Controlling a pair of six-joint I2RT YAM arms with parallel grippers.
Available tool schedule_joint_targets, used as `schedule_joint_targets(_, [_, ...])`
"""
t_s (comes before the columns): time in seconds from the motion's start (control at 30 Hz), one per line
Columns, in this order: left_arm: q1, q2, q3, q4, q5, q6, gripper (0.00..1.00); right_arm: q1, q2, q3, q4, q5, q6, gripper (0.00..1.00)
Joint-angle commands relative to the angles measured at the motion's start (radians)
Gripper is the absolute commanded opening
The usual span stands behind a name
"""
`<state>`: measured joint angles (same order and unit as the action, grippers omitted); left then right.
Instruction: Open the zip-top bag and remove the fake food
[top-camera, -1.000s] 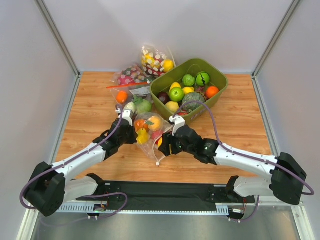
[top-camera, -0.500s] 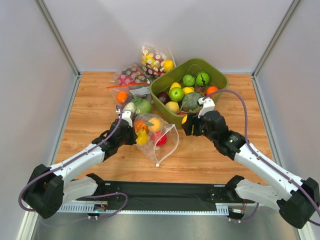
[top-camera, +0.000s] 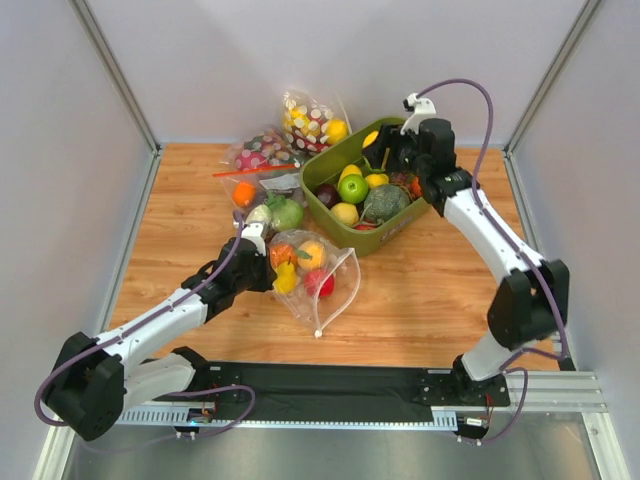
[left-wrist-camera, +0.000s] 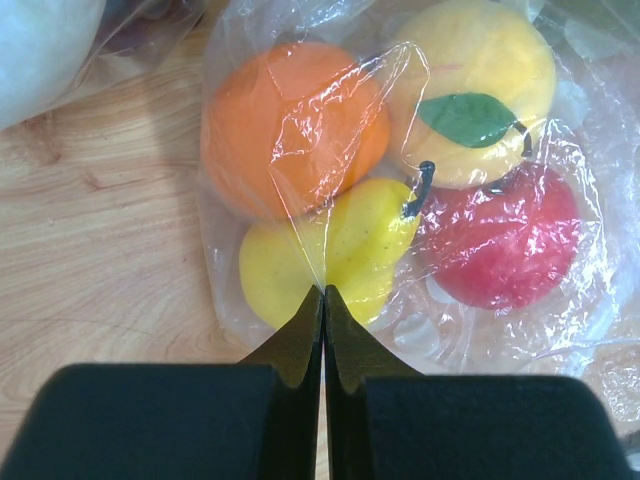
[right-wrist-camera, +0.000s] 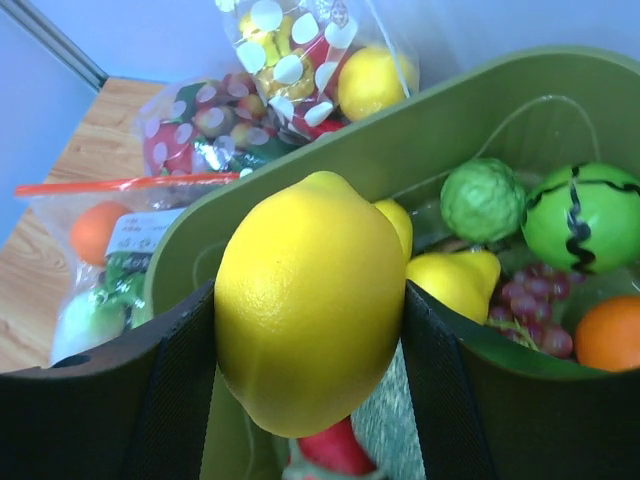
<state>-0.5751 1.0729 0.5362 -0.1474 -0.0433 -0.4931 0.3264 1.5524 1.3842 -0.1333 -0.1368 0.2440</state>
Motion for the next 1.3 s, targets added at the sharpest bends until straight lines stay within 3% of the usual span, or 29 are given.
schedule_joint_targets(0.0, [0.001,-0.021,0.016,-0.003,0.033,0.002,0.00,-0.029,0.167,0.166,-0.037,-0.078,-0.017,0.33])
schedule_joint_targets(0.3, [0.001,-0.030,0.019,-0.015,0.039,0.011,0.00,-0.036,0.305,0.233,-0.077,-0.055,-0.017,0.37])
schedule_joint_targets(0.43, [0.001,-0.030,0.021,-0.017,0.039,0.011,0.00,-0.036,0.302,0.240,-0.095,-0.038,-0.029,0.80])
schedule_joint_targets(0.63, [0.001,-0.021,0.019,-0.014,0.060,0.011,0.00,-0.036,0.262,0.231,-0.104,-0.018,-0.066,0.91])
schedule_joint_targets(0.77, [0.001,-0.021,0.019,-0.015,0.063,0.013,0.00,-0.036,0.161,0.165,-0.086,-0.010,-0.074,0.90])
schedule_joint_targets(0.93, [0.001,-0.024,0.018,-0.009,0.068,0.011,0.00,-0.012,-0.069,-0.072,-0.011,-0.044,-0.048,0.89])
schedule_joint_targets(1.07, [0.001,-0.015,0.018,-0.001,0.072,0.016,0.00,0.071,-0.300,-0.267,-0.009,-0.035,-0.008,0.88])
schedule_joint_targets(1.27, [0.001,0.002,0.028,0.000,0.083,0.025,0.00,0.232,-0.485,-0.465,-0.135,0.081,0.014,0.84])
